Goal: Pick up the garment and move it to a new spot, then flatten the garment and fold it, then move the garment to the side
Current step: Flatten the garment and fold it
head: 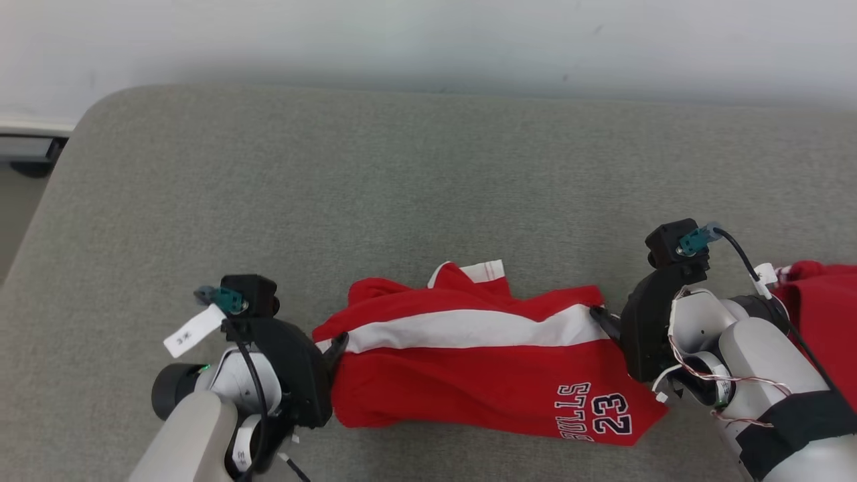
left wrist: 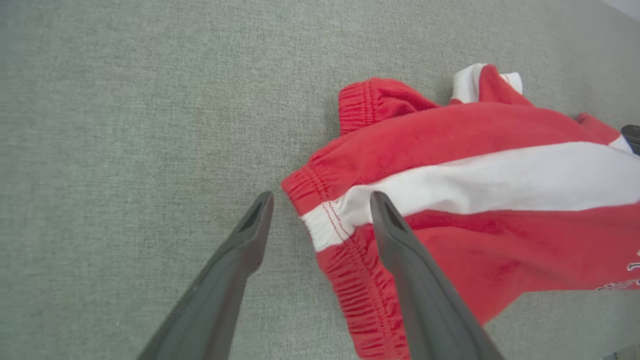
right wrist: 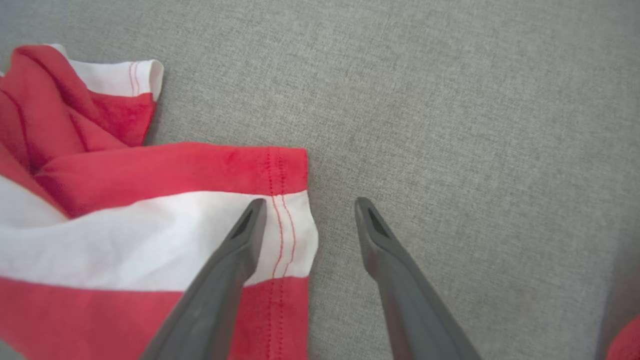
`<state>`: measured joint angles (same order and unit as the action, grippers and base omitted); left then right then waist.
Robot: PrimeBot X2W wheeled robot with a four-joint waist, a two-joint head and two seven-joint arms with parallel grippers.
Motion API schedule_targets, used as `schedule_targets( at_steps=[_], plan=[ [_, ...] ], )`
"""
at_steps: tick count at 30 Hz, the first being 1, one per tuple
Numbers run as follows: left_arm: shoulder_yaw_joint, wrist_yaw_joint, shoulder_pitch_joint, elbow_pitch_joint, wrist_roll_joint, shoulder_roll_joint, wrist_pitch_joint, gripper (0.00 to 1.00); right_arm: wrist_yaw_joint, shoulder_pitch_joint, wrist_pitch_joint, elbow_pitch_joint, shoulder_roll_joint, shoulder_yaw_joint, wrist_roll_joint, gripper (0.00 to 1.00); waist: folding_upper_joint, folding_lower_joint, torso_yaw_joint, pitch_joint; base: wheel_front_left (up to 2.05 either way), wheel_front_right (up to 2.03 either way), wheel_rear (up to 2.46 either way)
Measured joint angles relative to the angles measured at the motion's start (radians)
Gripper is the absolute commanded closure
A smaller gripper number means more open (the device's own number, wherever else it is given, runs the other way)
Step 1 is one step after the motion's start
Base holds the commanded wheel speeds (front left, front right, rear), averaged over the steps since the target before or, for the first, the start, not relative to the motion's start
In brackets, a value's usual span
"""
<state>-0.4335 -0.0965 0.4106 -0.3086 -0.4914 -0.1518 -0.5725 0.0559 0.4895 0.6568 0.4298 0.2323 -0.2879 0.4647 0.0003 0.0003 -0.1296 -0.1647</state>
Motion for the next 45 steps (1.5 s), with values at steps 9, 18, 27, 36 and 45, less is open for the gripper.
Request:
schedule_targets(
  at_steps=[9,18,27,36,45],
  plan=[
    [-0.010,0.018,0.013,-0.031,-0.010,0.006,-0.048,0.00,0.006,0.019,0.067,0.046,-0.011,-0.012,0.004,0.26,-0.0002,-0.0002,-0.042,-0.021,0.00,0.00,0.00],
    [-0.009,0.027,0.013,-0.034,-0.027,0.016,-0.062,0.00,0.005,0.009,0.093,0.055,0.000,-0.011,0.009,0.14,-0.0002,-0.0003,-0.034,0.011,0.00,0.00,0.00],
    [-0.008,0.028,0.007,-0.030,-0.039,0.026,-0.070,0.51,-0.004,-0.032,0.123,0.040,0.003,-0.020,0.009,0.77,-0.0004,-0.0004,-0.022,0.022,0.00,0.00,0.00],
    [-0.005,0.027,0.009,-0.028,-0.038,0.027,-0.062,1.00,-0.030,-0.027,0.112,0.017,0.003,-0.007,0.007,1.00,-0.0003,-0.0004,-0.017,0.005,0.00,0.00,0.00],
    [0.061,0.008,0.085,0.005,-0.021,0.042,0.070,1.00,-0.078,0.036,-0.020,-0.021,-0.001,0.051,-0.006,1.00,-0.0003,-0.0003,-0.014,0.016,0.00,0.00,0.00]
  ],
)
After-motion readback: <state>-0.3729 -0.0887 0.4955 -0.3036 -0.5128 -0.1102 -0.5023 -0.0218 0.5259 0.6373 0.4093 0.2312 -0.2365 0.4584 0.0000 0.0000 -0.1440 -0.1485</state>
